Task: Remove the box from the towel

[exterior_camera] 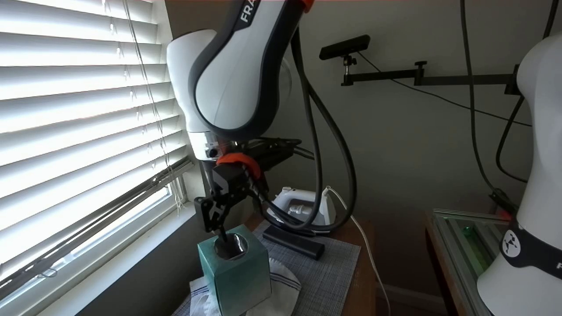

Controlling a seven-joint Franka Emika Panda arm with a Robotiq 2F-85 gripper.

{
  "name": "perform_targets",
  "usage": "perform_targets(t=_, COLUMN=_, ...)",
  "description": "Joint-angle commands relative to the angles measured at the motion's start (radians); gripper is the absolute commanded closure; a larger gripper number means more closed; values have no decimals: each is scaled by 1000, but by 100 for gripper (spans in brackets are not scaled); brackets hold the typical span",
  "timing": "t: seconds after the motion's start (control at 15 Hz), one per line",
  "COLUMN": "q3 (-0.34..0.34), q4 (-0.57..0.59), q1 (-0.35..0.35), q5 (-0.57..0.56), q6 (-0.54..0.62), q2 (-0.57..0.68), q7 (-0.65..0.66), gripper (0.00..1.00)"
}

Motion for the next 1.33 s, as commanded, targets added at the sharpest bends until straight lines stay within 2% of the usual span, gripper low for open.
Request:
perform_targets(t=0.0, q3=14, q4=2, q1=-15, q5=-4, q6=-3, q2=0, q7=2, gripper=0)
perform_targets(t=0.4, q3=14, q4=2, q1=-15, q5=-4, q6=-3, q2=0, q7=2, gripper=0)
perform_targets(t=0.53, q3=-26, q4=-8, q1=-6, q5=-125, q6=-10, q2=-6, q7=56, gripper=0)
perform_targets(t=0.6, q3=-23, q4=-9, q1=-30, q5=-125, q6=-21, q2=-2, q7=-25, gripper=0)
perform_targets(t=0.73, q3=-24, q4=-5, q1=-50, q5=-131, q6=-24, q2=12, q7=-84, gripper=0)
perform_targets(t=0.93, q3=27, q4=-47, q1=-96, q5=-25, q6=11, q2=-18, q7=-336, gripper=0)
perform_targets(t=1.27, q3=108, q4=-105, q1=-118, q5=119, q6=-36, q2=-106, q7=-661, gripper=0)
